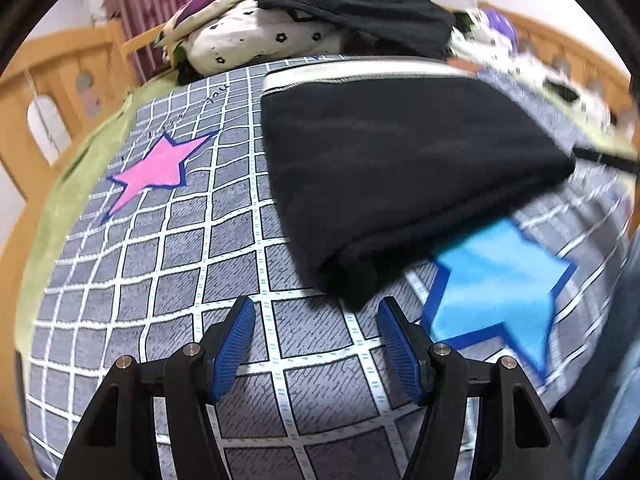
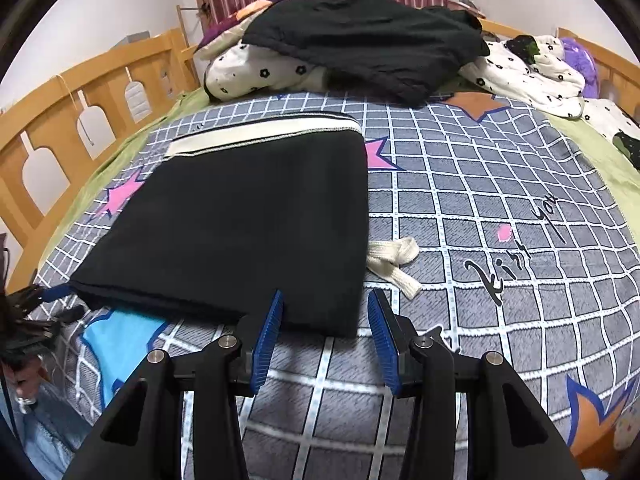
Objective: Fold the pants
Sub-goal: 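Lower the folded pants onto the sheet and open both tools, then push the folded pants square with both tools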
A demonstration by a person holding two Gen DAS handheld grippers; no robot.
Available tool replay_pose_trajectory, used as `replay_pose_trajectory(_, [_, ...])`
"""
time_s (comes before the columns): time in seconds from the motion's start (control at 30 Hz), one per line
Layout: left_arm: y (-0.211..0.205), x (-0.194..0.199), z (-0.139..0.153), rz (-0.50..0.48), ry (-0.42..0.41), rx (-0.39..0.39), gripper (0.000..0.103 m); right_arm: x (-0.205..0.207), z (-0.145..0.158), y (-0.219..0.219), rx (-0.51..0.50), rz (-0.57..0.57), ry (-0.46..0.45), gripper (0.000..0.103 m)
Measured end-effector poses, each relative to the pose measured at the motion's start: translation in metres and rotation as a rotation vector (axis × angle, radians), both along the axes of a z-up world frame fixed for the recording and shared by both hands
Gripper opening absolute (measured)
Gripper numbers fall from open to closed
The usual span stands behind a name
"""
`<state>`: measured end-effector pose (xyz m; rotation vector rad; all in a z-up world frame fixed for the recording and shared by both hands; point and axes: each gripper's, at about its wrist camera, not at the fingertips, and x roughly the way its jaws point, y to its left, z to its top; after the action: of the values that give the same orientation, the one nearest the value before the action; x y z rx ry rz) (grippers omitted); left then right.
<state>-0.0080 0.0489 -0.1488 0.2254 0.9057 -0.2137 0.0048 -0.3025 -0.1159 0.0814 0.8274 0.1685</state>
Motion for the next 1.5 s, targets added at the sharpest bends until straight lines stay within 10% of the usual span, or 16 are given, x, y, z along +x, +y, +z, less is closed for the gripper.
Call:
replay_pose_trajectory(0.2, [-0.004, 0.009, 0.003, 0.017, -0.055, 0.061, 0.041, -0.006, -0.004, 0.002, -0.005, -0.009, 0.006, 0.044])
replay_pose_trajectory(0.3, [-0.001, 0.002, 0.015, 0.013, -0.085, -0.043, 0.008, -0.004, -0.011, 0.002, -0.011, -0.009, 0.030, 0.044])
replay_pose_trajectory(0.4, [0.020, -0.004, 0.033, 0.055, -0.165, -0.222, 0.008, -0.003, -0.013, 0.005, -0.030, -0.001, 0.032, 0.044])
replay_pose_trajectory(0.5, [0.020, 0.013, -0.002, 0.086, -0.012, -0.149, 0.009, -0.003, -0.012, 0.010, -0.036, 0.011, 0.024, 0.044])
replay_pose_trajectory(0.63, [0.009, -0.001, -0.001, 0.058, -0.049, -0.094, 0.012, 0.000, -0.013, 0.019, -0.071, 0.028, 0.021, 0.044])
replay_pose_trajectory(0.97, [0.024, -0.016, 0.045, 0.079, -0.111, -0.285, 0.017, -0.008, 0.019, 0.021, -0.065, 0.093, -0.147, 0.044])
replay_pose_trajectory(1.23, [-0.016, 0.034, 0.014, 0.091, -0.020, -0.138, 0.037, 0.038, -0.008, 0.038, -0.076, 0.076, -0.027, 0.044])
replay_pose_trajectory(1.5, [-0.013, 0.024, 0.011, 0.125, -0.036, -0.169, 0.041, 0.022, -0.024, 0.049, -0.171, 0.093, -0.042, 0.047])
